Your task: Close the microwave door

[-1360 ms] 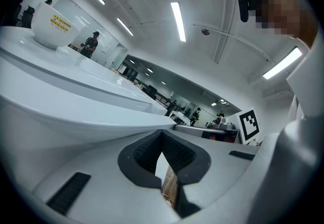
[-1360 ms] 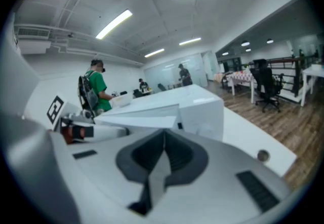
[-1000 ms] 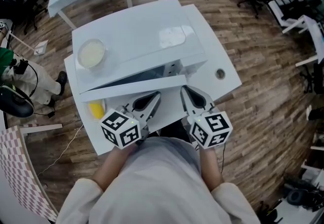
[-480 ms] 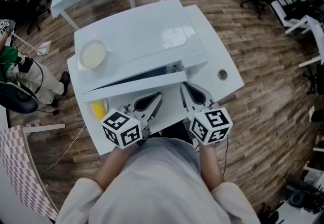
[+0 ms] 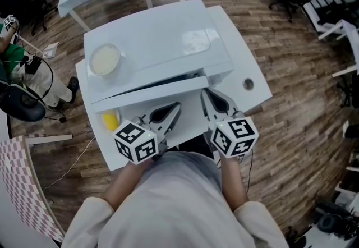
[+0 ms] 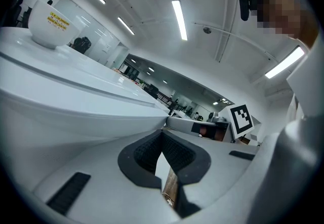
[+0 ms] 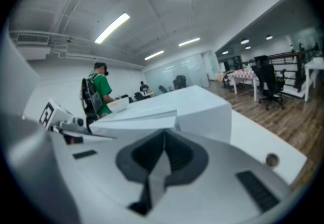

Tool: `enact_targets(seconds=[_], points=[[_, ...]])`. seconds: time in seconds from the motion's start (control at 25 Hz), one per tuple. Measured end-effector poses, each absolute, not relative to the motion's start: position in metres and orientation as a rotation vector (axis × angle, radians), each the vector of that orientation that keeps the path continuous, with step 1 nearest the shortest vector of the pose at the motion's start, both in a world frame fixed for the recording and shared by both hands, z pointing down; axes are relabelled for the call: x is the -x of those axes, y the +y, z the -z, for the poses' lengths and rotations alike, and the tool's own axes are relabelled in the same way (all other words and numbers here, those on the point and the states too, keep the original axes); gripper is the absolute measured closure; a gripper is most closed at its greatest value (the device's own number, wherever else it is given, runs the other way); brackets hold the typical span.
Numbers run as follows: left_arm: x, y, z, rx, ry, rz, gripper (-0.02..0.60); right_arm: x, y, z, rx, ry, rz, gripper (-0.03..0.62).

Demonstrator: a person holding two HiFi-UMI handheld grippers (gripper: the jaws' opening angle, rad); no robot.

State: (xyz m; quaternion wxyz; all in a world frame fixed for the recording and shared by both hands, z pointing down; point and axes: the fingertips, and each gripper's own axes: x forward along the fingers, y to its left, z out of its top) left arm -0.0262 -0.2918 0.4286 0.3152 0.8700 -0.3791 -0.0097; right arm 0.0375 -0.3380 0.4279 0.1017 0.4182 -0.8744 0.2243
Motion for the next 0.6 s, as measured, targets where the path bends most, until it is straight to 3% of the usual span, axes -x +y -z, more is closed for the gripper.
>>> enact_targets(seconds=[0.6], points=[[0.0317,-0.3011,-0.4335,-2.263,-1.035,0.039,0.569,-0.0352,-0.3462,-0.4277,-1.221,-2.606,-0.672,0.571]])
